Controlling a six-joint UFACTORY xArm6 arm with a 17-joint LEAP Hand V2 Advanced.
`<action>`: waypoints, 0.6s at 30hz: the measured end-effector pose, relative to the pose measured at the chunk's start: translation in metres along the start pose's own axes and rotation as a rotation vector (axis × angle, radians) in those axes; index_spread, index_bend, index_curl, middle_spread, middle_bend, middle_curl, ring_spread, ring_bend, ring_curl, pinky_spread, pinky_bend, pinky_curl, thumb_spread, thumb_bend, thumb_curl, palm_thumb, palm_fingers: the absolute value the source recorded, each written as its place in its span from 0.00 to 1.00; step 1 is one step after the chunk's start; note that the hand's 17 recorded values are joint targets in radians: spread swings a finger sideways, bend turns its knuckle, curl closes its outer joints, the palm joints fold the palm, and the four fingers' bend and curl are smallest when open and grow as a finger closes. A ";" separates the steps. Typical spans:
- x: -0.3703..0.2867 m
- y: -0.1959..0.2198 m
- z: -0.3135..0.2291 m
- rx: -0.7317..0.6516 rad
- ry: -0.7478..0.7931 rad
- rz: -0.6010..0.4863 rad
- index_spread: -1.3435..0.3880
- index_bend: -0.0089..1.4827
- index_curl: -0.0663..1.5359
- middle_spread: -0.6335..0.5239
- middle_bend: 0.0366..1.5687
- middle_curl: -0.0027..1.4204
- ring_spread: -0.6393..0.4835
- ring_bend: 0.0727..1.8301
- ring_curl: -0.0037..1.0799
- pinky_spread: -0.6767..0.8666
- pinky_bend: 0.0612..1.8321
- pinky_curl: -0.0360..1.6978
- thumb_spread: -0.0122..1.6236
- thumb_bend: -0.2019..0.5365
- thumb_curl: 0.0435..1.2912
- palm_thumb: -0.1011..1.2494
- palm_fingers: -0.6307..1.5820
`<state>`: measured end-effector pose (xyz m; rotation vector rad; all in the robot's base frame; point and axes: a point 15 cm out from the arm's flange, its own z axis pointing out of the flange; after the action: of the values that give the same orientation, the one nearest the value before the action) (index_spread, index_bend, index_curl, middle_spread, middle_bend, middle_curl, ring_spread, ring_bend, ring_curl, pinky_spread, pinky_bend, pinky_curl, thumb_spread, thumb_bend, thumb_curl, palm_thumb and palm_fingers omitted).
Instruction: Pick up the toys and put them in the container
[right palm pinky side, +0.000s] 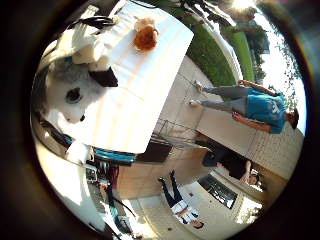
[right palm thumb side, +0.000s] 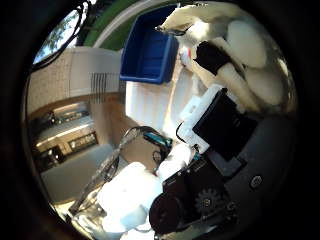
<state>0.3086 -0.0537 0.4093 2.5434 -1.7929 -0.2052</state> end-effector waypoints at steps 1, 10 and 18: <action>-0.010 -0.007 -0.016 0.023 -0.007 -0.006 0.27 0.47 0.27 0.33 0.72 0.71 0.46 0.70 0.79 0.55 0.84 0.34 0.73 0.25 0.39 0.81 0.72; -0.132 -0.094 -0.071 0.078 -0.056 -0.141 0.25 0.51 0.32 0.34 0.75 0.73 0.45 0.73 0.81 0.54 0.87 0.37 0.73 0.26 0.41 0.81 0.70; -0.177 -0.221 0.001 0.113 -0.068 -0.163 0.22 0.53 0.43 0.35 0.80 0.75 0.44 0.77 0.84 0.52 0.90 0.42 0.74 0.24 0.43 0.80 0.65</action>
<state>0.4571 0.1875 0.4045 2.7963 -1.6641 -0.2012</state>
